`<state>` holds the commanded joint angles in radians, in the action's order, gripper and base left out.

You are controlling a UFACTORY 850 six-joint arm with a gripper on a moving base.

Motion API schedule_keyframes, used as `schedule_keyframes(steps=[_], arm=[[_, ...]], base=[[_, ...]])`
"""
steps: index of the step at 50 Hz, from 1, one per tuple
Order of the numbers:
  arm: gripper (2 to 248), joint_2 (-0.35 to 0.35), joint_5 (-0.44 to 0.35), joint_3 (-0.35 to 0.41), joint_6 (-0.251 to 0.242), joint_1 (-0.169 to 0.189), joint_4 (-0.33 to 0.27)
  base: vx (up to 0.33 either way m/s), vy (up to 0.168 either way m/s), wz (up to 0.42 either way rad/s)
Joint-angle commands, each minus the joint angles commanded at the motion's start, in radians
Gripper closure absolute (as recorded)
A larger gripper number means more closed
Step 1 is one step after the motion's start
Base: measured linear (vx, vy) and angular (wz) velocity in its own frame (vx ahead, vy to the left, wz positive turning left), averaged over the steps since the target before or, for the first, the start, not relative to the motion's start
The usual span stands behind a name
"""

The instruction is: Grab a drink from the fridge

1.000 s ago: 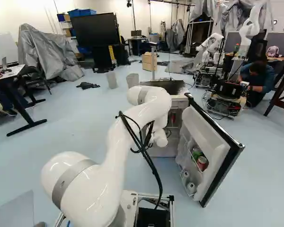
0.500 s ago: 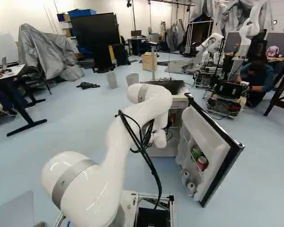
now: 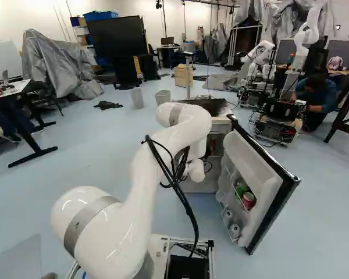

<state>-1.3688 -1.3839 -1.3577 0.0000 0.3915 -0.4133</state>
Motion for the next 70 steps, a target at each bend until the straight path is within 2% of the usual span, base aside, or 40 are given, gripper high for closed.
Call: schedule_keyframes(steps=[9,27,52,70], arm=[[3,-0.002,0.0,-0.004,0.0,0.005,0.017],[3,-0.01,0.0,-0.02,0.0,0.019,0.088],[3,-0.046,0.0,-0.086,0.0,0.018,0.186],[3,-0.078,0.0,-0.145,0.0,0.011,0.2]], base=[[0.0,0.0,0.0],[0.0,0.0,0.0],[0.0,0.0,0.0],[0.0,0.0,0.0]])
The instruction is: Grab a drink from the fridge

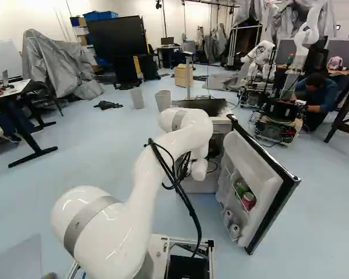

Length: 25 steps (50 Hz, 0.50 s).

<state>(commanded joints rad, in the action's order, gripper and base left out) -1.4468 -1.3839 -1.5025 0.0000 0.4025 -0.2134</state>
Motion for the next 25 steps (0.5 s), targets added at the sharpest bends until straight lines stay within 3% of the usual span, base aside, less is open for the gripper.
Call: schedule_keyframes(steps=[25], arm=[[3,-0.047,0.009,-0.084,0.0,-0.005,0.004]], base=[[0.0,0.0,0.0]])
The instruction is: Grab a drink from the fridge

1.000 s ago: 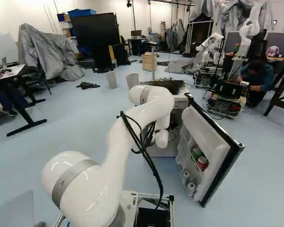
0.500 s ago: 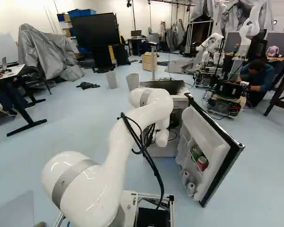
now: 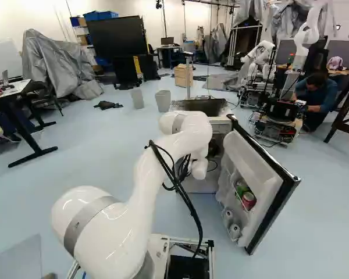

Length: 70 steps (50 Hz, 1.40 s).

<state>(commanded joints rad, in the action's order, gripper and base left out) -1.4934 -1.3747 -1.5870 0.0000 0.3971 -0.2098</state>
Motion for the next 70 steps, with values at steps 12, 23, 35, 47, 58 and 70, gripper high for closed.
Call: schedule_keyframes(steps=[12,23,35,47,58,70], arm=[[3,-0.02,0.023,-0.037,0.0,0.002,0.015],[3,-0.041,0.048,-0.073,0.0,0.004,0.032],[3,-0.065,0.076,-0.117,0.0,0.003,0.053],[3,-0.091,0.1,-0.162,0.0,-0.001,0.071],[3,-0.115,0.113,-0.204,0.0,-0.005,0.082],[3,-0.144,0.114,-0.256,0.0,-0.009,0.083]], base=[[0.0,0.0,0.0],[0.0,0.0,0.0],[0.0,0.0,0.0],[0.0,0.0,0.0],[0.0,0.0,0.0],[0.0,0.0,0.0]])
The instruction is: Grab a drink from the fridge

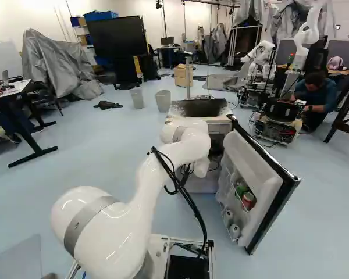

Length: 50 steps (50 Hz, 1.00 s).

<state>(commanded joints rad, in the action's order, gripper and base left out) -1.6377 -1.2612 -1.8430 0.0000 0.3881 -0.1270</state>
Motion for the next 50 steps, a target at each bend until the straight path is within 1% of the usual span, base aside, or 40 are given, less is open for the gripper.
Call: schedule_keyframes(steps=[8,18,31,50], arm=[[3,-0.018,0.0,-0.031,0.0,-0.002,0.0],[3,-0.029,0.0,-0.051,0.0,-0.004,0.0],[3,-0.014,0.0,-0.044,0.0,-0.005,0.0],[5,-0.024,0.0,-0.065,0.0,-0.007,0.0]], base=[[0.0,0.0,0.0],[0.0,0.0,0.0],[0.0,0.0,0.0],[0.0,0.0,0.0]])
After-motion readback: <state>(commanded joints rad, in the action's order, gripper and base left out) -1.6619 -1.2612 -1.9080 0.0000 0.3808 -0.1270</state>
